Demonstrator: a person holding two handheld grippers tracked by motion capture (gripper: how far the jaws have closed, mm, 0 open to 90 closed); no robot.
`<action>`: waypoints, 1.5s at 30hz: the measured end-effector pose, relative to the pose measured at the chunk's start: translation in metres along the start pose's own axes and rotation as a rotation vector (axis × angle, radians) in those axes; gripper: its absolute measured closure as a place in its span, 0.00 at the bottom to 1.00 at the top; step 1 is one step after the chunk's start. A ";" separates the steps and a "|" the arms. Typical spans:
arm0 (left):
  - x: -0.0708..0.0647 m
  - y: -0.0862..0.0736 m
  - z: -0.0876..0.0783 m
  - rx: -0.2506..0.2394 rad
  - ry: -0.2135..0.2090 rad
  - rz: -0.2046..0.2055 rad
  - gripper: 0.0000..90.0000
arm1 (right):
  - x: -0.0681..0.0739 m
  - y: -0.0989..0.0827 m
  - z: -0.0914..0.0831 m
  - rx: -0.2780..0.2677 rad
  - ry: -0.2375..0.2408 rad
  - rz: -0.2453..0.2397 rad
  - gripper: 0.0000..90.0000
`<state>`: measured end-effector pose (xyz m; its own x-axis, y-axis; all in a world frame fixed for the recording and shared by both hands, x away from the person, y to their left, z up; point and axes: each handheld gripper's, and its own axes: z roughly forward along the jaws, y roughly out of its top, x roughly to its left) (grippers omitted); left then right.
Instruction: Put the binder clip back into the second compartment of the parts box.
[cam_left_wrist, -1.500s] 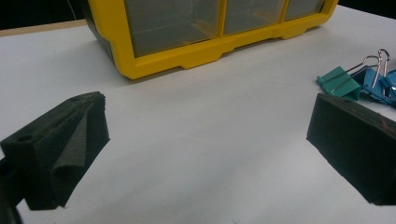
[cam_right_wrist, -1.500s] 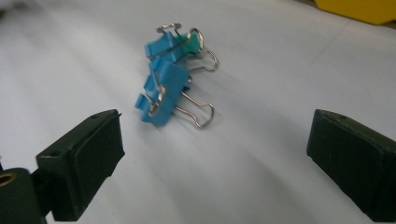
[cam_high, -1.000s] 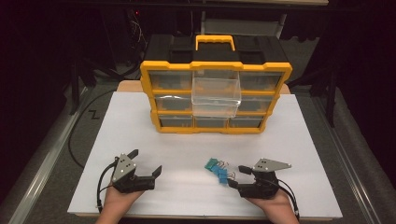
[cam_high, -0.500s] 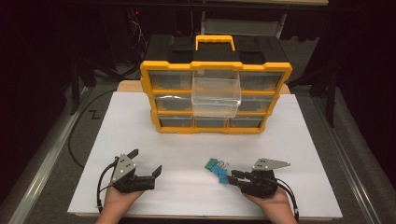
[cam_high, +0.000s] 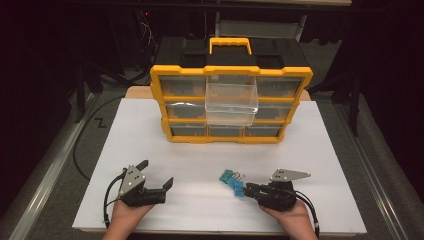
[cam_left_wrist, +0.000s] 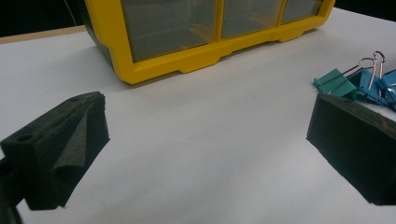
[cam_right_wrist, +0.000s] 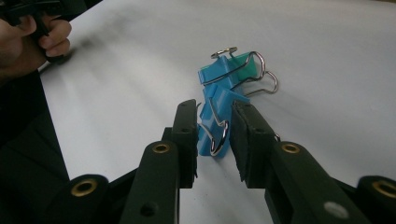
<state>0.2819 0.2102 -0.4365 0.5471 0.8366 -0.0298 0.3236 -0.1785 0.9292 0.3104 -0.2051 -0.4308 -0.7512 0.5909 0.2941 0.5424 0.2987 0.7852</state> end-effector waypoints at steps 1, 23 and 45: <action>0.000 0.000 0.000 -0.002 -0.001 0.000 0.00 | 0.000 0.000 0.000 0.002 0.000 -0.003 0.83; 0.001 0.000 -0.002 -0.014 -0.004 0.000 0.00 | -0.003 0.000 -0.007 0.006 0.066 -0.003 1.00; 0.001 0.000 -0.001 -0.009 -0.013 0.005 0.00 | -0.014 0.002 -0.041 -0.090 -0.044 -0.046 1.00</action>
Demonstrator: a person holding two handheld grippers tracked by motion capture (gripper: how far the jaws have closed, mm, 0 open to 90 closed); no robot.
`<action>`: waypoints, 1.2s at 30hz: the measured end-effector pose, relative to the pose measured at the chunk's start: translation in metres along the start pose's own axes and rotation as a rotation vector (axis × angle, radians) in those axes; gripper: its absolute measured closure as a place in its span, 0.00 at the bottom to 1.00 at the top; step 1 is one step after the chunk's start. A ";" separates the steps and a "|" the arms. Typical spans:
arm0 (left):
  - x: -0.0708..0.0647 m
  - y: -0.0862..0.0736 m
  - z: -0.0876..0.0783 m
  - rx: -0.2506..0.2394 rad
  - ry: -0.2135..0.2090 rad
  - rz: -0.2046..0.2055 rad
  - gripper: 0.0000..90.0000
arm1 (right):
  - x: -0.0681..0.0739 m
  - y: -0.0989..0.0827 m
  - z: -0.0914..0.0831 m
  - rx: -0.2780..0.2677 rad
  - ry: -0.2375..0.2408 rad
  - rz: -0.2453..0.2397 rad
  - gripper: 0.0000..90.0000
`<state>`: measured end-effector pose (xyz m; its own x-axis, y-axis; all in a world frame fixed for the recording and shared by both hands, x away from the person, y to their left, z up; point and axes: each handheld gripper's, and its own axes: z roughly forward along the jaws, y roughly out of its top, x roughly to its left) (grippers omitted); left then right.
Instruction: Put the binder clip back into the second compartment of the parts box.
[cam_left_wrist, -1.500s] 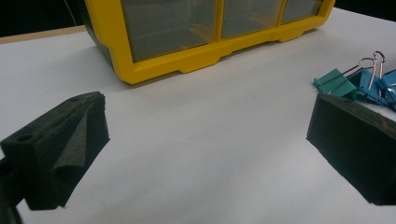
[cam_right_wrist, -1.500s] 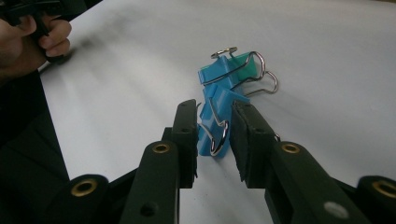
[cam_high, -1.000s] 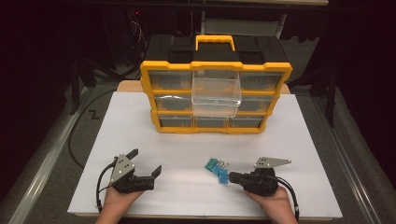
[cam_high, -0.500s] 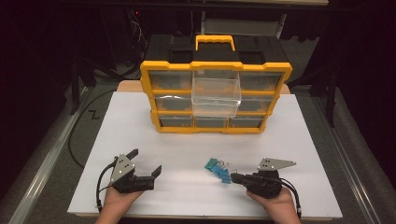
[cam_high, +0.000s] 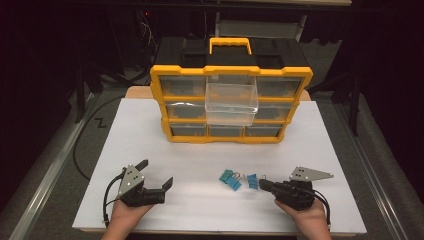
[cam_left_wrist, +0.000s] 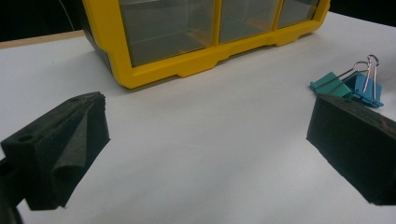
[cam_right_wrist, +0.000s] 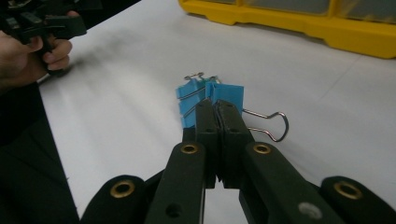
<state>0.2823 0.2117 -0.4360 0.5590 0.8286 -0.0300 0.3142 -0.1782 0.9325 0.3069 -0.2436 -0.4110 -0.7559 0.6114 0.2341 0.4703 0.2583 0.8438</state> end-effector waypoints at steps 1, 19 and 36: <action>0.000 0.000 0.000 0.002 -0.003 -0.002 0.00 | -0.002 0.000 -0.002 -0.005 -0.010 -0.005 1.00; 0.003 0.001 0.002 0.021 -0.028 0.007 0.00 | -0.014 0.007 -0.011 0.037 -0.140 -0.040 1.00; 0.001 0.002 0.003 0.014 -0.048 0.012 0.00 | -0.002 0.052 0.003 0.348 -0.157 -0.174 1.00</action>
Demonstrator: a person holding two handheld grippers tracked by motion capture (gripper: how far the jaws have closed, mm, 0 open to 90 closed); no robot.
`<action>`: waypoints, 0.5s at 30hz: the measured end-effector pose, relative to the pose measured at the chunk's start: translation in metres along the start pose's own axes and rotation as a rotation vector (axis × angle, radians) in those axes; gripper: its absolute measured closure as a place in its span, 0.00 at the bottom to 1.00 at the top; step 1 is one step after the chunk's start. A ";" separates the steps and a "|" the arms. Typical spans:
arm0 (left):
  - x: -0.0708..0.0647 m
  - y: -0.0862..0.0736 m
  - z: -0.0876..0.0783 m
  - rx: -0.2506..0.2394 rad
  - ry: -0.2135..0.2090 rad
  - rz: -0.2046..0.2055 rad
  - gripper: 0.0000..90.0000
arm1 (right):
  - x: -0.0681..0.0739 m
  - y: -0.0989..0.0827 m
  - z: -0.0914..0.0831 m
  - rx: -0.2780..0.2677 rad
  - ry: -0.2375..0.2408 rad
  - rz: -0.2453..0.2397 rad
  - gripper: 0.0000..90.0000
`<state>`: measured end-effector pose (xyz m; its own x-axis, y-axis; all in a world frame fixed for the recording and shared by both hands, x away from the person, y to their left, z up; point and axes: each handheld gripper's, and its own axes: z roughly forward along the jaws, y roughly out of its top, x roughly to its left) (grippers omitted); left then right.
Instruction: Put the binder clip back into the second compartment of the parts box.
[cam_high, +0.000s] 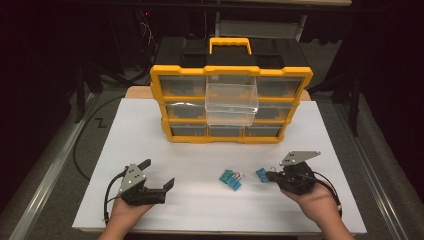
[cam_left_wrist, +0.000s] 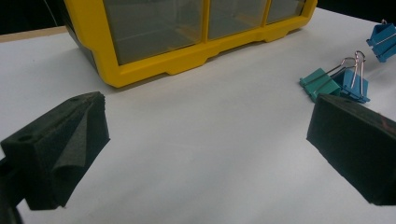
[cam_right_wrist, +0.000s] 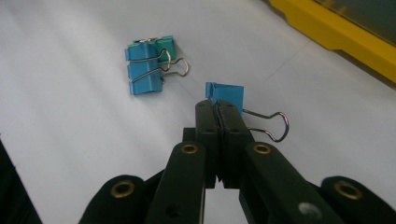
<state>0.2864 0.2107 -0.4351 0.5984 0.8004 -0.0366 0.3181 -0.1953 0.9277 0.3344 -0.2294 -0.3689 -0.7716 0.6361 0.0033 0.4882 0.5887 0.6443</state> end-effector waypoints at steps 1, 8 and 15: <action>0.000 0.000 0.000 0.002 0.002 0.003 0.00 | 0.000 0.003 0.001 0.020 0.012 -0.009 1.00; -0.001 0.000 0.000 -0.002 0.007 0.020 0.00 | -0.001 0.016 0.006 0.135 0.060 -0.057 1.00; -0.002 0.000 0.000 -0.002 0.006 0.029 0.00 | -0.005 0.025 0.006 0.199 0.105 -0.078 1.00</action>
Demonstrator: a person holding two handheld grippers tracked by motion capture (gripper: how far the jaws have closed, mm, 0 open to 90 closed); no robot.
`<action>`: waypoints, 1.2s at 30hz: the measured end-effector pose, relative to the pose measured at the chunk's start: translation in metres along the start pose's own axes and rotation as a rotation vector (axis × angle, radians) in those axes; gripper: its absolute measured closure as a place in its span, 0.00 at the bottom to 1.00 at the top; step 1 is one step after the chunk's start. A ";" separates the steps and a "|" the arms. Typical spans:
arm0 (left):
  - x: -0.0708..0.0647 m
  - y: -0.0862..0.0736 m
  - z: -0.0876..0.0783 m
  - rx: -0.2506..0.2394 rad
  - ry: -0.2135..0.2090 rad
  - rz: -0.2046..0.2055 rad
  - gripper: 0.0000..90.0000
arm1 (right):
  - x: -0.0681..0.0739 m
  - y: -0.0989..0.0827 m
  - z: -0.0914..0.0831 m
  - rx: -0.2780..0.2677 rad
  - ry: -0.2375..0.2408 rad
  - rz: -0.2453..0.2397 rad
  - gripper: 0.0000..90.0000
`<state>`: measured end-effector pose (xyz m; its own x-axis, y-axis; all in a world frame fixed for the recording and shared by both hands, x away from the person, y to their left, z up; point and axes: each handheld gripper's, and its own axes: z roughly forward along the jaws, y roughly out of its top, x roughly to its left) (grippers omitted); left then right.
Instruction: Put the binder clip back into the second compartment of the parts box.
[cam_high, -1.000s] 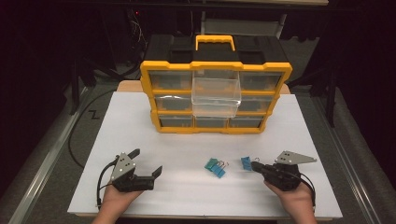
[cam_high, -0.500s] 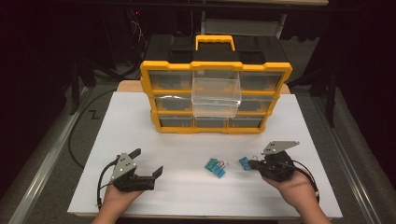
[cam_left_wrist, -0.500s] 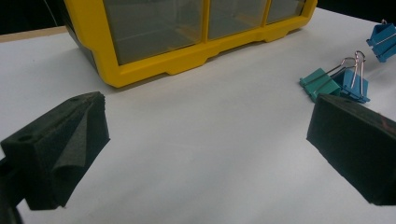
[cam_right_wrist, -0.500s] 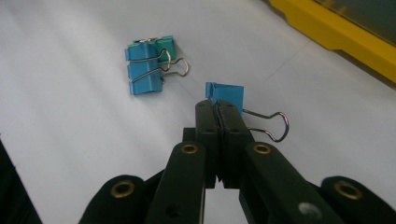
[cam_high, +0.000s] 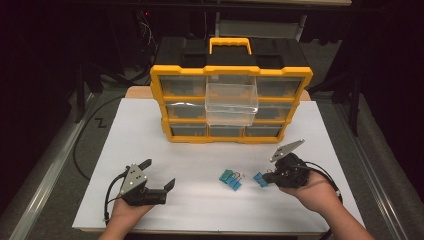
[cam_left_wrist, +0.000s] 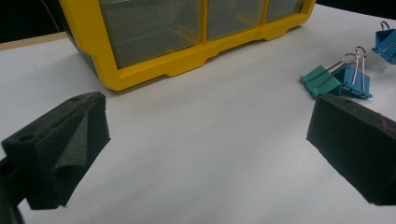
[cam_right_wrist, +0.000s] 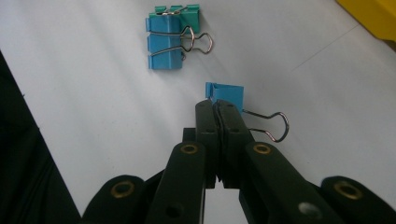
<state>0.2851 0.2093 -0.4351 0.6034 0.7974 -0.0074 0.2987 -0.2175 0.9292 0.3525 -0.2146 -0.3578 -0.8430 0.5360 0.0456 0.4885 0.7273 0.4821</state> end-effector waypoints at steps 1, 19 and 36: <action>0.000 0.000 0.000 0.001 0.000 0.001 0.00 | 0.000 0.001 0.000 0.016 0.003 -0.009 1.00; -0.001 0.000 -0.001 -0.010 -0.004 0.005 0.00 | 0.000 0.046 -0.060 0.080 0.068 -0.098 1.00; 0.000 -0.001 -0.001 -0.006 0.004 0.007 0.00 | 0.007 0.099 -0.131 0.081 0.068 -0.195 1.00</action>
<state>0.2843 0.2102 -0.4354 0.6026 0.7980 0.0006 0.2899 -0.2196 0.9315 0.3656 -0.1950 -0.1954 -0.9353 0.3532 0.0188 0.3286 0.8478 0.4162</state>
